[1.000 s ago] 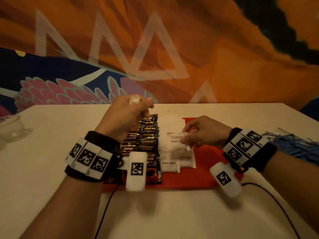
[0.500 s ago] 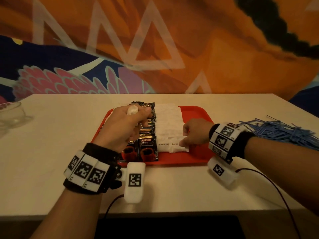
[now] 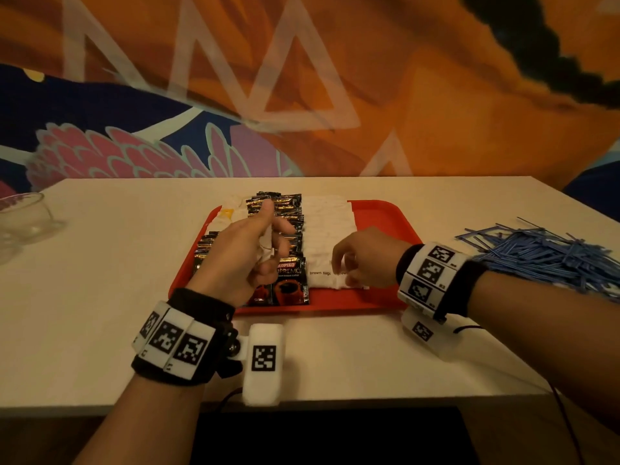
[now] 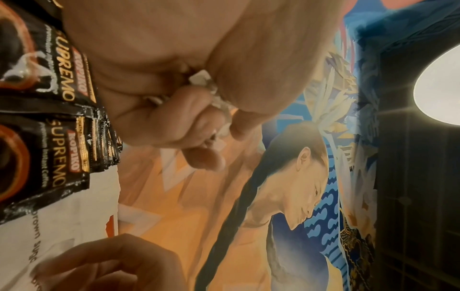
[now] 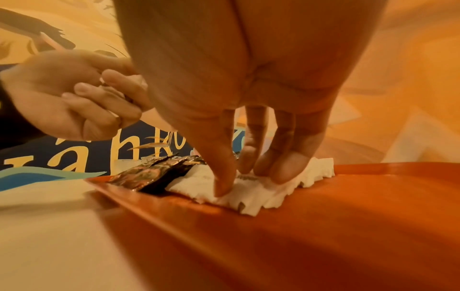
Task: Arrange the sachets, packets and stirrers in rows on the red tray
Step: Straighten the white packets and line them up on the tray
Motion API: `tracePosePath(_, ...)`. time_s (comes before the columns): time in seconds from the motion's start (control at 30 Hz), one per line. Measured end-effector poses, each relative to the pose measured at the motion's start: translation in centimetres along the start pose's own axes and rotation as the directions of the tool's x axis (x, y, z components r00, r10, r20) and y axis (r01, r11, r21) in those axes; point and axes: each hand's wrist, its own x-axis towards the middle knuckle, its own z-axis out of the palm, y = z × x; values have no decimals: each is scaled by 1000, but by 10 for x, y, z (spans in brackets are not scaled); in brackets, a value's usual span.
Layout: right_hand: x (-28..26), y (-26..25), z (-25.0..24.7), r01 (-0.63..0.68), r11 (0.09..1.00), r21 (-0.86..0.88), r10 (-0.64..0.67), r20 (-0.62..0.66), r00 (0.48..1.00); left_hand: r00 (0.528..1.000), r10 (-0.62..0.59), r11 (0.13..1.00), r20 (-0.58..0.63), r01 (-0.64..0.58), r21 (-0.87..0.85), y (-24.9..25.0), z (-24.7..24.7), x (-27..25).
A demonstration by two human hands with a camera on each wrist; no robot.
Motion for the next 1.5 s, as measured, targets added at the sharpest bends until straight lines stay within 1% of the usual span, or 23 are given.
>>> tracePosePath(0.13, -1, 0, 0, 5, 1000, 11, -4, -21, 1000, 1000, -17, 997, -6, 16, -75, -5, 2, -2)
tracePosePath(0.2, -3, -1, -4, 17, 999, 49, -13, -70, 997, 1000, -22, 994, -10, 21, -104, -6, 5, -4)
tracePosePath(0.27, -8, -5, -14, 53, 989, 139, -29, -168, 985, 999, -27, 991, -18, 25, -129, -6, 9, -5)
tracePosePath(0.3, -11, -10, -19, 84, 977, 196, -35, -243, 969, 999, -30, 991, -23, 26, -135, -6, 12, -5)
tracePosePath(0.37, -19, -22, -29, 173, 920, 351, -29, -380, 925, 999, -31, 992, -23, 28, -126, -5, 17, -5)
tracePosePath(0.4, -22, -29, -33, 213, 871, 443, -16, -408, 913, 999, -30, 993, -17, 28, -114, -4, 20, -6)
tracePosePath(0.47, -29, -42, -36, 241, 782, 575, -8, -378, 926, 1000, -22, 997, -5, 22, -70, -4, 25, -6)
tracePosePath(0.57, -29, -53, -33, 225, 725, 651, -38, -288, 957, 1000, -24, 1000, 14, 24, 10, -3, 32, -8)
tracePosePath(0.67, -29, -53, -28, 230, 661, 715, -21, -289, 957, 997, -31, 999, 75, 28, 40, -3, 33, -9)
tracePosePath(0.77, -31, -50, -27, 222, 573, 789, 42, -298, 953, 995, 8, 1000, 99, -11, 24, -6, 30, -11)
tracePosePath(0.83, -30, -48, -26, 233, 537, 811, 96, -333, 938, 997, 58, 997, 46, -60, 38, -8, 28, -13)
tracePosePath(0.9, -28, -46, -23, 254, 513, 820, 143, -373, 917, 991, 133, 989, -20, -132, 66, -12, 27, -14)
tracePosePath(0.97, -27, -45, -21, 280, 471, 837, 169, -397, 902, 973, 213, 976, -88, -207, 71, -15, 26, -12)
tracePosePath(1.07, -28, -44, -20, 320, 392, 863, 167, -408, 897, 941, 292, 956, -174, -282, 76, -16, 25, -10)
tracePosePath(1.13, -29, -43, -20, 303, 375, 876, 131, -374, 918, 925, 327, 945, -195, -315, 92, -16, 26, -9)
tracePosePath(1.23, -29, -43, -17, 279, 417, 865, 70, -337, 939, 908, 362, 932, -213, -348, 99, -14, 26, -8)
tracePosePath(1.33, -26, -41, -16, 265, 457, 849, 71, -332, 941, 893, 375, 927, -248, -368, 76, -12, 25, -4)
tracePosePath(1.4, -26, -39, -18, 251, 460, 852, 42, -303, 952, 896, 392, 919, -207, -372, 132, -11, 24, -3)
tracePosePath(1.47, -26, -38, -21, 258, 408, 876, 4, -284, 959, 900, 419, 890, -122, -381, 249, -9, 25, -4)
tracePosePath(1.5, -25, -39, -23, 274, 382, 883, 9, -300, 954, 902, 423, 878, -90, -383, 288, -9, 25, -4)
